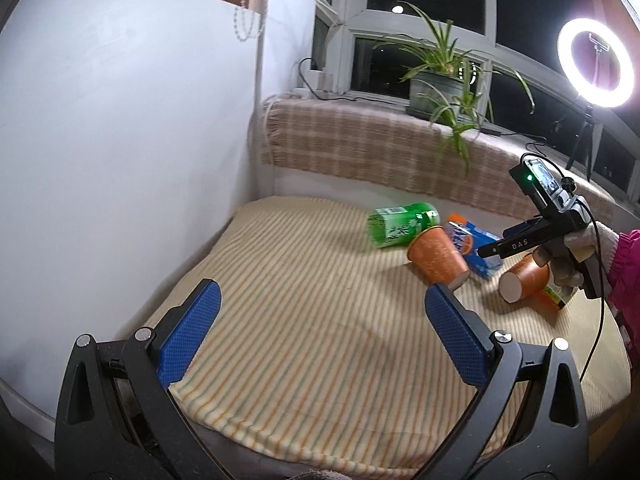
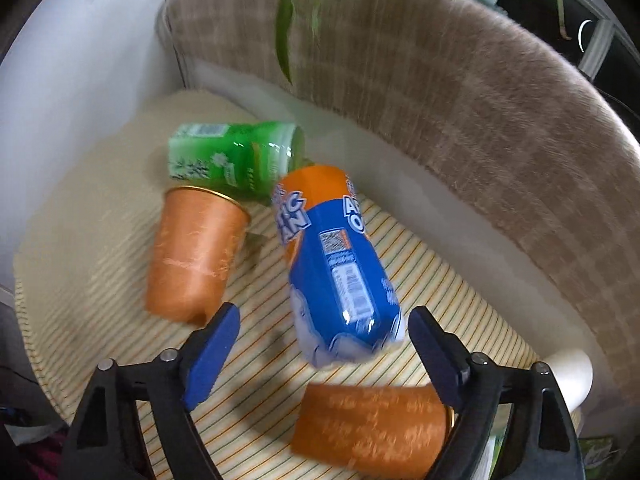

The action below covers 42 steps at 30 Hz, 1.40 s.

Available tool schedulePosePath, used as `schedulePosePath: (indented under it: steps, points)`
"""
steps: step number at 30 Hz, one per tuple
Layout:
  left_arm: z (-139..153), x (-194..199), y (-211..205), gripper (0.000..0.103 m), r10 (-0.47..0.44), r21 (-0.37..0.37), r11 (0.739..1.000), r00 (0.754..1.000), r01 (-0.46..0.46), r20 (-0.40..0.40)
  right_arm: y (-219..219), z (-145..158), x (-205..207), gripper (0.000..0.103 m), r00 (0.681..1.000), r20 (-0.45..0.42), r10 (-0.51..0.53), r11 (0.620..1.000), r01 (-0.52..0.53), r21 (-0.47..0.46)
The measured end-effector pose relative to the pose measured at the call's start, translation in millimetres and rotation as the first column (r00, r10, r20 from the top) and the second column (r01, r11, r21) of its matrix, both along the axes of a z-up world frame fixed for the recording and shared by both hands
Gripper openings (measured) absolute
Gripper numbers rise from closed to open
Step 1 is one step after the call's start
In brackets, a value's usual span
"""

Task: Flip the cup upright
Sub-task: 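Move the right tool to the blue Arctic Ocean bottle and close on it, then lift the bottle with the right tool and tilt it upright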

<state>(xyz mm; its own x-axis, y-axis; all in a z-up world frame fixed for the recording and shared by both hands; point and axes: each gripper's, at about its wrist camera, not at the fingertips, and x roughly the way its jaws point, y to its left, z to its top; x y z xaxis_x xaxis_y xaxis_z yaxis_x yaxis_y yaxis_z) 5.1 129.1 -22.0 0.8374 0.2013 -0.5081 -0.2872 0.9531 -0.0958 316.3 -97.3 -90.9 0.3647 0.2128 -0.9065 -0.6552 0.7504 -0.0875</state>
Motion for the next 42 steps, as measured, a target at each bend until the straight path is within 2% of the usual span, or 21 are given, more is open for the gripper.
schedulePosePath:
  steps: [6, 11, 17, 23, 30, 35, 39, 42]
  points:
    - [-0.2, -2.7, 10.5, 0.103, 0.026, -0.005, 1.0, 1.0, -0.026, -0.002, 16.1, -12.6, 15.4, 0.085, 0.999, -0.031, 0.022, 0.998, -0.024, -0.056]
    - [-1.4, -4.6, 13.8, 0.103, 0.036, -0.006, 0.999, 0.999, -0.036, -0.007, 26.4, -25.5, 24.3, 0.076, 0.999, -0.046, 0.028, 0.994, -0.033, -0.106]
    - [-2.0, -3.4, 15.4, 0.103, 0.038, -0.007, 0.999, 0.999, -0.038, -0.013, 28.7, -37.5, 32.6, 0.071, 0.999, -0.046, 0.021, 0.991, -0.027, -0.134]
    - [-0.3, -1.5, 13.7, 0.103, 0.033, -0.004, 0.999, 0.999, -0.033, -0.012, 18.2, -29.4, 28.2, 0.07, 1.0, -0.015, 0.011, 0.991, -0.013, -0.131]
    - [1.1, -3.1, 7.8, 0.103, 0.015, -0.006, 1.0, 1.0, -0.015, 0.001, 2.5, -0.8, 3.1, 0.069, 1.0, 0.029, -0.008, 0.999, 0.009, -0.047]
    - [0.5, -4.6, -1.1, 0.103, -0.018, -0.01, 1.0, 1.0, 0.018, 0.008, -17.8, 21.7, -30.0, 0.069, 0.998, 0.049, -0.032, 0.999, 0.03, 0.04]
    - [-1.7, -0.3, -6.2, 0.103, -0.043, -0.04, 0.998, 0.999, 0.044, 0.022, -42.0, 32.7, -64.9, 0.069, 0.997, 0.025, -0.078, 0.985, 0.073, 0.157]
    - [-4.6, 7.1, -12.2, 0.103, -0.072, -0.085, 0.994, 0.997, 0.074, 0.02, -58.2, 30.8, -95.6, 0.069, 0.989, -0.041, -0.14, 0.95, 0.146, 0.275]
